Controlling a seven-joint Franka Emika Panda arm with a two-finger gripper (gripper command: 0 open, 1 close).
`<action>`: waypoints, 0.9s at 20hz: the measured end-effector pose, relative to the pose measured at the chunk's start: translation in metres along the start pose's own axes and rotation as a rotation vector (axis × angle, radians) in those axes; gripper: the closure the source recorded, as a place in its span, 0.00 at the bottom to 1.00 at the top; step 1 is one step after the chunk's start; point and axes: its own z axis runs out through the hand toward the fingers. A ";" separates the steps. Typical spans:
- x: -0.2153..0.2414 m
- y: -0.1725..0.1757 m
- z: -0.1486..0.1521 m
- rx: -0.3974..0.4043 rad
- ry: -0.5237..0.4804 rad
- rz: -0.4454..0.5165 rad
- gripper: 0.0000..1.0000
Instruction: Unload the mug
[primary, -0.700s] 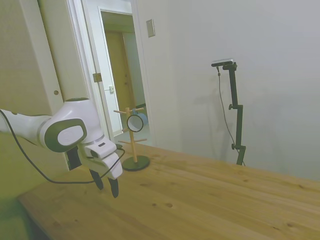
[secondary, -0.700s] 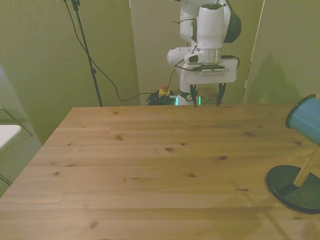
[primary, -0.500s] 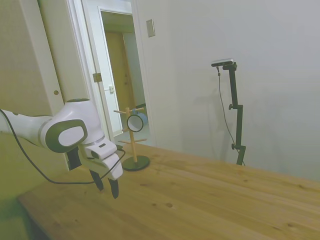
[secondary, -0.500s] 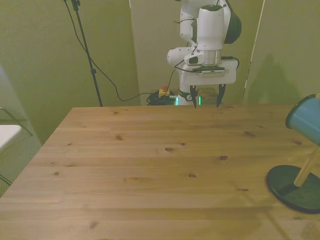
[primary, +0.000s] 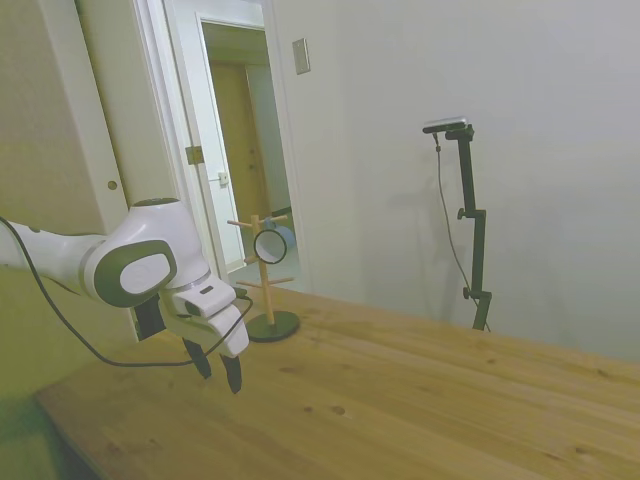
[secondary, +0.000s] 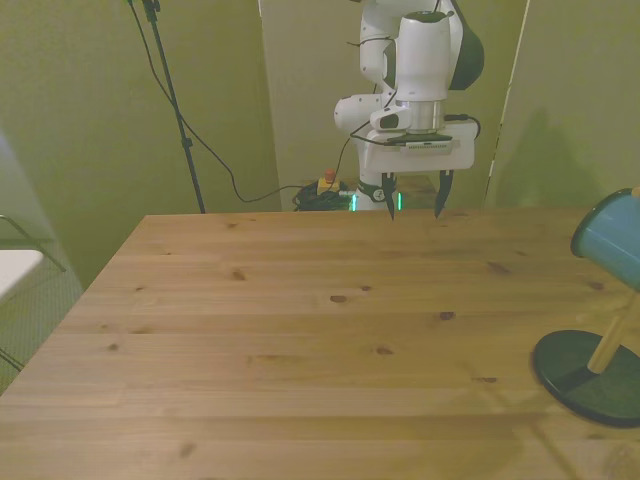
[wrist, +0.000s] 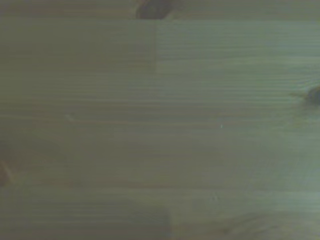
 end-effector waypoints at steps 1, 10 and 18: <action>0.000 -0.003 0.000 0.008 0.017 -0.009 0.00; 0.007 -0.034 -0.001 0.096 0.216 -0.118 0.00; 0.013 -0.066 -0.029 0.174 0.341 -0.173 0.00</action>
